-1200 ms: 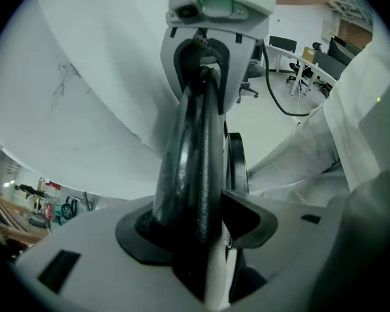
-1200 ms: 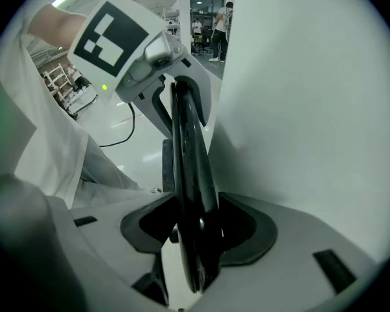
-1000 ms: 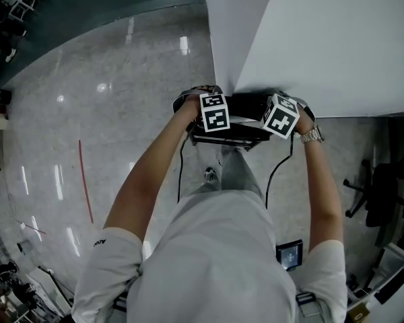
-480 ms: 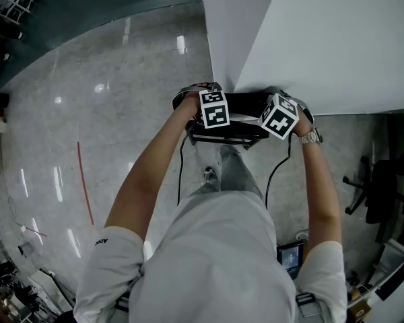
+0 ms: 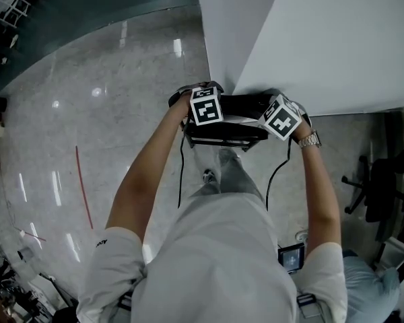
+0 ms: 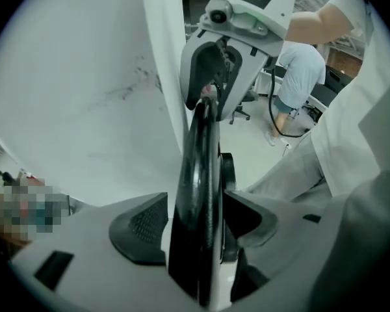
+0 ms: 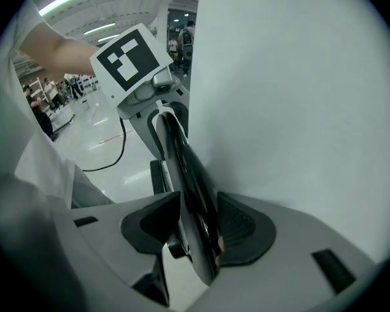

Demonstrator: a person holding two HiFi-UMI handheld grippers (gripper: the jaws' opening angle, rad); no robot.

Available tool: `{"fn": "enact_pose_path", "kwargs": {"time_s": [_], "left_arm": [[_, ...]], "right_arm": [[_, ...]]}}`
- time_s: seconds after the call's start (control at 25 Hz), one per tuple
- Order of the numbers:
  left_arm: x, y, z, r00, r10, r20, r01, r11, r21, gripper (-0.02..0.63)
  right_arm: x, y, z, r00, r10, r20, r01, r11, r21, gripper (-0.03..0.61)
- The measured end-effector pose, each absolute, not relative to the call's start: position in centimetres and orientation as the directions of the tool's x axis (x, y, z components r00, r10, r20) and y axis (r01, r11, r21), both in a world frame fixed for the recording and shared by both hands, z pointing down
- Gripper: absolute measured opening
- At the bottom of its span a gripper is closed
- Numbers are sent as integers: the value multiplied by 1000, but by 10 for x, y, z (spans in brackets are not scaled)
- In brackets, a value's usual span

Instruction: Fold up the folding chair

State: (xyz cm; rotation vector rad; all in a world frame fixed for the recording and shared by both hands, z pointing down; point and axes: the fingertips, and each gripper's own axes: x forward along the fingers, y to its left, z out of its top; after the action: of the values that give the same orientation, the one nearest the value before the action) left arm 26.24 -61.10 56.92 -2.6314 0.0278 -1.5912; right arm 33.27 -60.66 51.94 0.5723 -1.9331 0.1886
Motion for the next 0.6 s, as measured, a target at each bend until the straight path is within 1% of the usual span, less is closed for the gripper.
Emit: {"fn": "enact_pose_path", "kwargs": {"time_s": [0.12,0.24,0.36,0.48,0.56,0.6], "left_arm": [[260,-619,552,482,-100,870,7,-993,-118,262],[261,-624,538,517,-141,844,-24,-988,-150,262],[262,-627,525,555,-198,808,-76,-979,-188,262],[251,-613,505,599,-270,753,-159,-963,-219,262],[243,-600,489,635,-317,705,-224,-948,-224,256],[240,-596,481,649,-345,679,-261,-938,-227,231]], "right_arm": [[336,-608,511,-356,-341,870,-513,850,122,175],[341,-609,504,-374,-376,848,-530,837,137,178],[341,-610,493,-402,-424,812,-557,817,150,176],[328,-593,476,-445,-456,771,-581,802,140,171],[319,-581,461,-468,-503,727,-608,780,148,98],[316,-577,455,-477,-527,703,-621,768,155,53]]}}
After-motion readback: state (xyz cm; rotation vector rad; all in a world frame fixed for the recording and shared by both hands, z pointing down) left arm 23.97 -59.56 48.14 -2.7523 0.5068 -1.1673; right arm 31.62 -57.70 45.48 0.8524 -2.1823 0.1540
